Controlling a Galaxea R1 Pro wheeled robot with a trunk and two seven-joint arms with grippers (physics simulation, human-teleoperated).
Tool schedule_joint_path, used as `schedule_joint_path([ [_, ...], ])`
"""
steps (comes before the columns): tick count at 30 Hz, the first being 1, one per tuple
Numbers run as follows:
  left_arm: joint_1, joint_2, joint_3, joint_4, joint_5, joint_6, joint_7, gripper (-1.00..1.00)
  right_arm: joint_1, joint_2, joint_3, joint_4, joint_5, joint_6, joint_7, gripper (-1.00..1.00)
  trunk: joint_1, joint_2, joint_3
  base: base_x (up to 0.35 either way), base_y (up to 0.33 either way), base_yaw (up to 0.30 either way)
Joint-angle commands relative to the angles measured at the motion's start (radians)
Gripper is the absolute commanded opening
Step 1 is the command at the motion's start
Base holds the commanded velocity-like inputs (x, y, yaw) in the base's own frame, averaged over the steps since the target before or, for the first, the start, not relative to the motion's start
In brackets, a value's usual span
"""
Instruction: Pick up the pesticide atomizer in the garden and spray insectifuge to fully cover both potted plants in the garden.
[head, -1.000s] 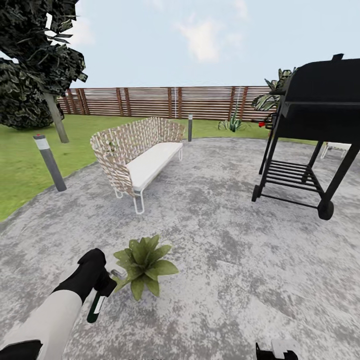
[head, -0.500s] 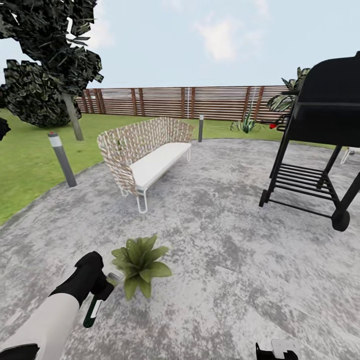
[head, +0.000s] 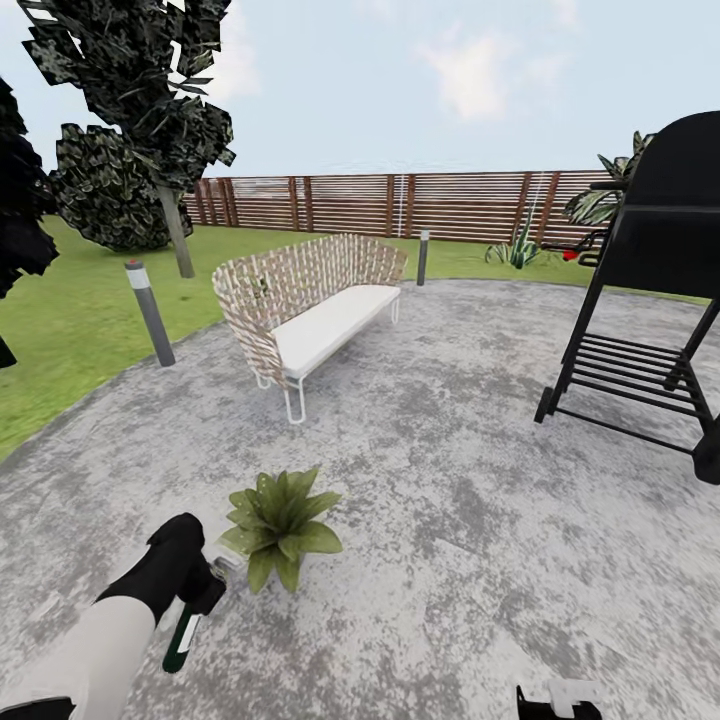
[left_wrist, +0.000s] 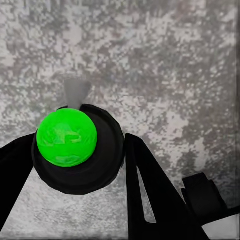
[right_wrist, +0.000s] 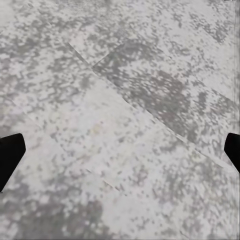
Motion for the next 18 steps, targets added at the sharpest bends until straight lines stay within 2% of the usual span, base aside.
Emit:
schedule_joint_path([
  [1, 0.007, -0.001, 0.004, -0.001, -0.008, 0.001, -0.010, -1.00, -0.001, -0.001, -0.006, 0.001, 0.011, -0.003, -0.004, 1.00, 0.000, 0.000, -0.001, 0.004, -0.003, 0.001],
  [6, 0.023, 0.000, 0.005, -0.002, -0.005, 0.001, -0.009, -1.00, -0.001, -0.003, -0.006, 0.001, 0.009, -0.003, -0.004, 1.00, 0.000, 0.000, -0.001, 0.001, 0.000, 0.068],
  [9, 0.027, 0.001, 0.034, -0.011, -0.004, 0.000, -0.009, -1.00, -0.001, -0.002, -0.006, 0.002, 0.010, -0.002, -0.004, 1.00, 0.000, 0.000, -0.001, 0.015, -0.019, 0.266],
  [14, 0.028, 0.001, 0.043, -0.017, -0.003, -0.001, -0.009, -1.00, -0.001, -0.001, -0.006, 0.002, 0.010, -0.002, -0.004, 1.00, 0.000, 0.000, -0.001, 0.108, -0.202, 0.256],
  [18, 0.028, 0.001, 0.054, -0.018, -0.003, -0.001, -0.009, -1.00, 0.000, -0.001, -0.006, 0.002, 0.010, -0.002, -0.004, 1.00, 0.000, 0.000, -0.001, 0.018, -0.268, 0.051],
])
